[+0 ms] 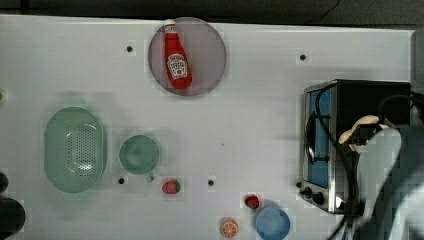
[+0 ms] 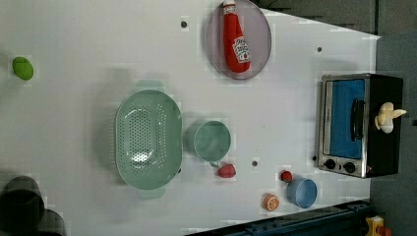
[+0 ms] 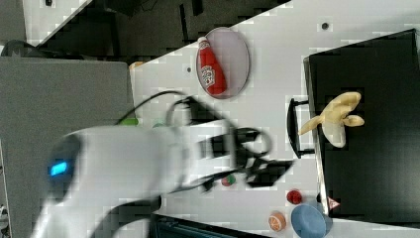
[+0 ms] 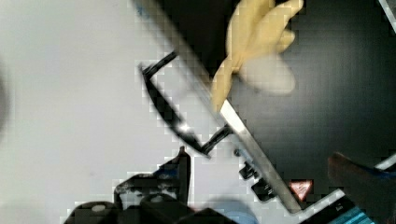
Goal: Pick banana from table and place on oven.
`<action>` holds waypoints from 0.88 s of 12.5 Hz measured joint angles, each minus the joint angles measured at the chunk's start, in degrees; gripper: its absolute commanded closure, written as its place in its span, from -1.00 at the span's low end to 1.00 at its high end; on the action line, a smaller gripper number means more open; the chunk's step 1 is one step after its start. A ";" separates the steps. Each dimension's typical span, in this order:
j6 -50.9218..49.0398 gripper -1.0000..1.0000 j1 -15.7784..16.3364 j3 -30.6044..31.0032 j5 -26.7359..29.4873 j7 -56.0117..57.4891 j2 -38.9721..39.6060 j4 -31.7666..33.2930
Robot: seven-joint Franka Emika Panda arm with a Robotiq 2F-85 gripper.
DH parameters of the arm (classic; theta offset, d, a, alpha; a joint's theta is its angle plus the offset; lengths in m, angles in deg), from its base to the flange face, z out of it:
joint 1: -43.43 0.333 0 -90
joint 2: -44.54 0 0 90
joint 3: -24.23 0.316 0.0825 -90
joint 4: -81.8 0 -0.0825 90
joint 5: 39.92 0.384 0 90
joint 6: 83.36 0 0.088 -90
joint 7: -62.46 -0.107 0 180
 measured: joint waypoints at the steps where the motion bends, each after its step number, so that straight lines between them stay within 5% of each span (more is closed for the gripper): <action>1: -0.77 -1.00 0.16 2.35 -1.93 -1.73 -4.52 0.17; 5: -5.19 -1.00 0.67 14.48 -2.02 -14.60 -17.70 0.11; 11: -7.22 -1.00 3.63 30.41 -1.99 -38.83 -20.60 9.90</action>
